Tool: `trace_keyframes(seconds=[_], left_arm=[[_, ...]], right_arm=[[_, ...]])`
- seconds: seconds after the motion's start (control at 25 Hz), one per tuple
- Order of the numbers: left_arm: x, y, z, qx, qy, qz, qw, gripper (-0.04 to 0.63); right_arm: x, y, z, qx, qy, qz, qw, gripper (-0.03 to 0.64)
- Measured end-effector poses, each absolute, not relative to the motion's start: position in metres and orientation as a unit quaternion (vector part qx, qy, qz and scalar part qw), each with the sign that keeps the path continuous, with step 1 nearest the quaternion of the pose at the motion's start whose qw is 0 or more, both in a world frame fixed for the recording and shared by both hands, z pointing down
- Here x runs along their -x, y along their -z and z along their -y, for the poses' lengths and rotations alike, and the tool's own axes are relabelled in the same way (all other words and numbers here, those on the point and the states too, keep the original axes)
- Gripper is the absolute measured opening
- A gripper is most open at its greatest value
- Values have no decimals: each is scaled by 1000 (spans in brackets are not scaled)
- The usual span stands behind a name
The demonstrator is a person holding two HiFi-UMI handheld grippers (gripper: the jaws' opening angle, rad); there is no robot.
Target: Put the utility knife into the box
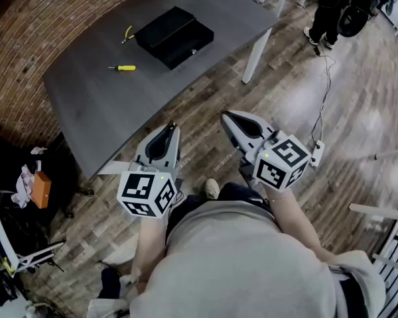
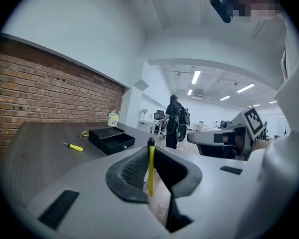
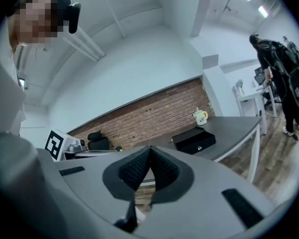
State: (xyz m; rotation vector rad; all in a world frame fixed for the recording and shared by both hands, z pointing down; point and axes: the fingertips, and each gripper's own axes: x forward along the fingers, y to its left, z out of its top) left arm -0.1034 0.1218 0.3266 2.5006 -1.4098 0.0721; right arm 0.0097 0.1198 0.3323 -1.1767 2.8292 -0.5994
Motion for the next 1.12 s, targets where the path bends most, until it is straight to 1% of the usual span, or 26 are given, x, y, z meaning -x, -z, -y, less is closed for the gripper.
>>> trace_keyframes(seconds=[0.2,0.32,0.4,0.44,0.76,1.0,1.12], left_arm=[[96,-330,-106,-860,-32,489,140,57],[92,-335,-100,-860,-40,486,147,57],[89,-337,-97,-863,-43,481,149,57],[87,-337,-94,-864,-45,478,149,57],[71,-347,-60,-875,-57,454,156,57],[67,-359,-14,-879,-68,442,166,57],[63,-358,15,-883,-64,436,163,57]], right_arm=[[-22,-330,-103,379,200,-904,12,5],[-22,-336,-103,363,210,-908,0,6],[-23,-341,-102,359,218,-907,-8,48],[-24,-342,-101,360,221,-906,-9,52],[-41,-352,-76,384,235,-893,-1,51],[-50,-363,-38,402,245,-882,-2,51],[-57,-362,-10,421,242,-874,16,46]])
